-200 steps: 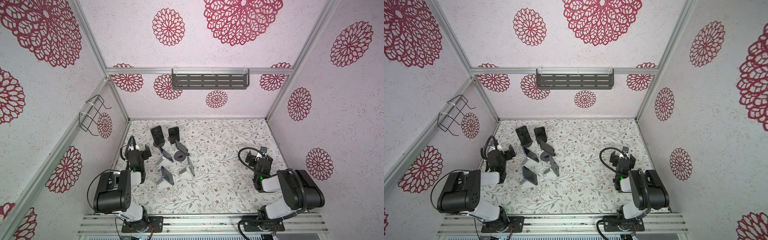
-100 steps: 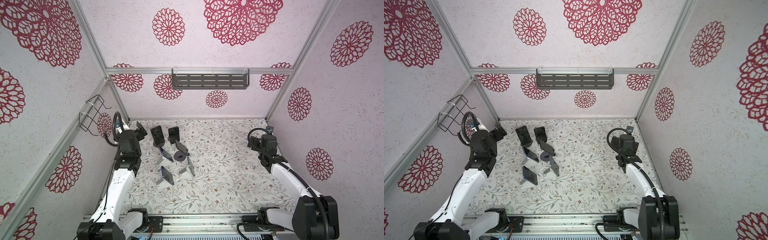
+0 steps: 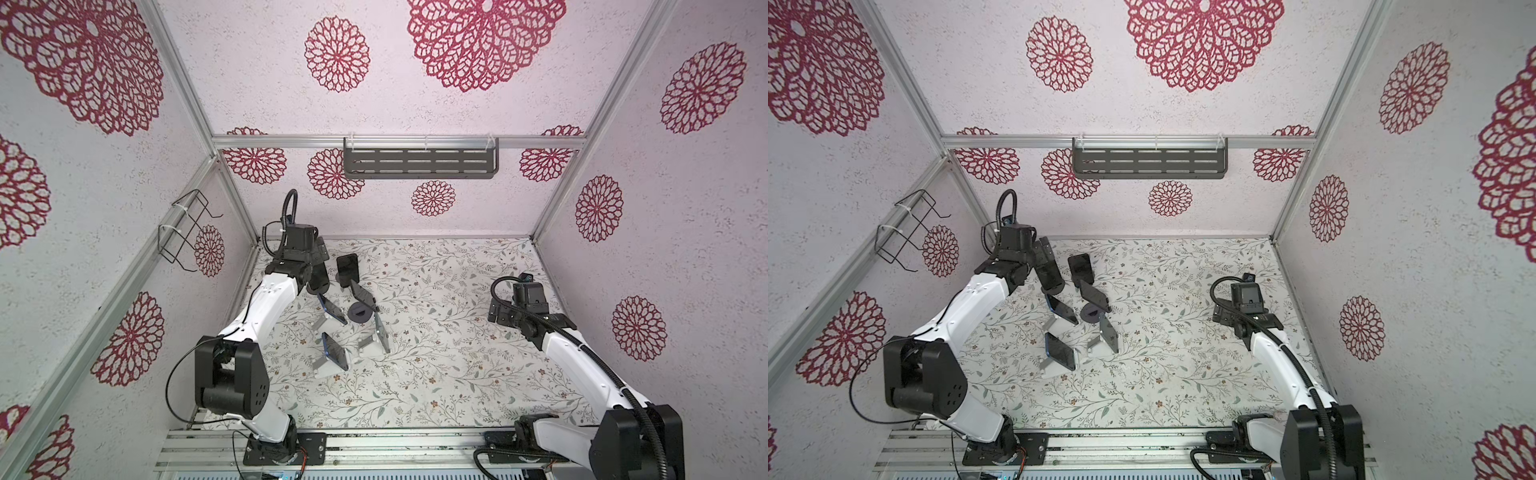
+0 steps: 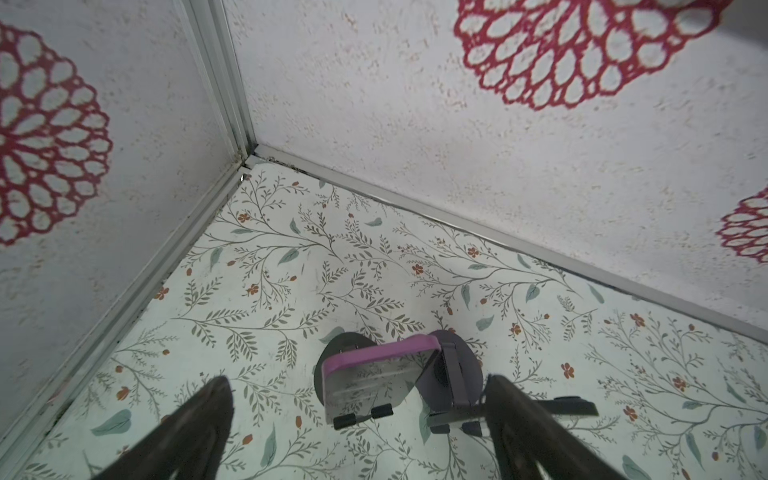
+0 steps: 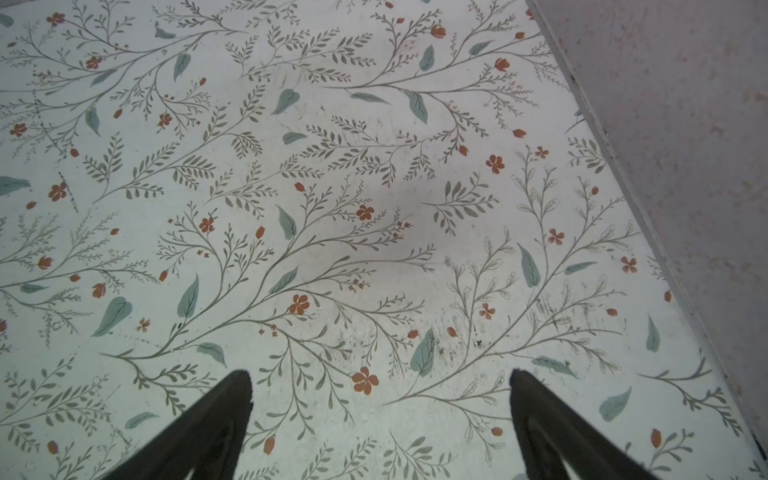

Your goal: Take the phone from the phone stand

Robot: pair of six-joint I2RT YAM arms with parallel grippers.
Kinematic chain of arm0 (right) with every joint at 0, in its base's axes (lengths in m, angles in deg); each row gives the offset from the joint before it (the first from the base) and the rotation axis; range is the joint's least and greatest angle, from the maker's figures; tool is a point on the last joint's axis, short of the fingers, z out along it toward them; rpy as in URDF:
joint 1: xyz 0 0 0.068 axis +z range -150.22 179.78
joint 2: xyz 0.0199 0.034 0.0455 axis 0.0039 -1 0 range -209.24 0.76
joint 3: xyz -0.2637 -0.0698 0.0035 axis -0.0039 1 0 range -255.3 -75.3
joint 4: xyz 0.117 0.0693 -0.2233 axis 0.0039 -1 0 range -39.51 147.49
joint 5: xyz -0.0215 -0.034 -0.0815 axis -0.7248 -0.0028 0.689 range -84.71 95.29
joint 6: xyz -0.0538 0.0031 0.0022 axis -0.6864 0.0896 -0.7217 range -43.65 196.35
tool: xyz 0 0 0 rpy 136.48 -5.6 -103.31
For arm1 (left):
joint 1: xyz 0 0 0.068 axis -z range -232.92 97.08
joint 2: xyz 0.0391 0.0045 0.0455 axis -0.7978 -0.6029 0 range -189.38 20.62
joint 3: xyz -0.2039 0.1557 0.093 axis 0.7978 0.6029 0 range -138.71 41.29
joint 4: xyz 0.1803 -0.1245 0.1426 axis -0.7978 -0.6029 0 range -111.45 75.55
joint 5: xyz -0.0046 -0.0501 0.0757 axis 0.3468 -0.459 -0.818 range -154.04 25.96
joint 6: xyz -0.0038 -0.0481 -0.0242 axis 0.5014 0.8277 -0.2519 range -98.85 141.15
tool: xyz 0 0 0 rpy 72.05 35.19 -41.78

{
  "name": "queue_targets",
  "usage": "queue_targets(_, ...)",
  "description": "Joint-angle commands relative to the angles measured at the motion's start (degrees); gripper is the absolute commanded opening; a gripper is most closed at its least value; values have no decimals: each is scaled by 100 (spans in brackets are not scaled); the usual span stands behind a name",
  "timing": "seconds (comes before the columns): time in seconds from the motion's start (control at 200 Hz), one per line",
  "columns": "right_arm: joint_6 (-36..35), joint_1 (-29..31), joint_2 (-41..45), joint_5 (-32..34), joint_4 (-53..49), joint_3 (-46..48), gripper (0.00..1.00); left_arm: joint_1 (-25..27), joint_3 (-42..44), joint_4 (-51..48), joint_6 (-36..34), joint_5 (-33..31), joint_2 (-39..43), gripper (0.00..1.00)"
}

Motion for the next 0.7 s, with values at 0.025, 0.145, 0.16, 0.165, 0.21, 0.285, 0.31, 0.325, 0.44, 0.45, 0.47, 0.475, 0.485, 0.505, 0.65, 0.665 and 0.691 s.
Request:
queue_targets(0.025,12,14,181,-36,-186,25,99,22,-279,27,132,-251,-351,97)
queue_targets(0.145,-55,14,259,-6,-188,54,99,28,-407,131,92,-308,-644,97)
queue_targets(0.16,-54,14,267,-5,-191,64,99,32,-407,160,80,-302,-684,97)
queue_targets(0.165,-55,14,272,-5,-183,65,99,32,-412,169,80,-301,-695,97)
queue_targets(0.21,-71,9,291,3,-162,83,99,32,-437,219,42,-295,-782,97)
queue_targets(0.285,-65,14,305,0,-151,110,99,32,-518,217,13,-310,-948,97)
queue_targets(0.31,-75,14,309,4,-137,122,99,32,-549,213,8,-318,-991,97)
queue_targets(0.325,-77,9,309,-5,-132,126,99,32,-556,216,1,-322,-1019,97)
queue_targets(0.44,-99,14,323,-42,-69,174,99,32,-592,291,16,-307,-1165,97)
queue_targets(0.45,-100,12,328,-43,-59,176,99,32,-603,298,21,-309,-1186,97)
queue_targets(0.47,-102,11,330,-49,-53,186,99,32,-616,307,27,-300,-1210,97)
queue_targets(0.475,-101,13,335,-49,-48,187,99,32,-622,313,31,-296,-1222,97)
queue_targets(0.485,-105,11,338,-56,-47,181,99,32,-626,323,34,-289,-1242,97)
queue_targets(0.505,-101,7,339,-64,-33,188,99,32,-641,325,36,-284,-1264,97)
queue_targets(0.65,-134,14,390,-89,-2,197,99,32,-776,284,106,-323,-1465,97)
queue_targets(0.665,-142,13,396,-86,-4,196,99,32,-776,289,109,-321,-1476,97)
queue_targets(0.691,-160,13,402,-76,-8,205,99,32,-776,295,135,-327,-1487,97)
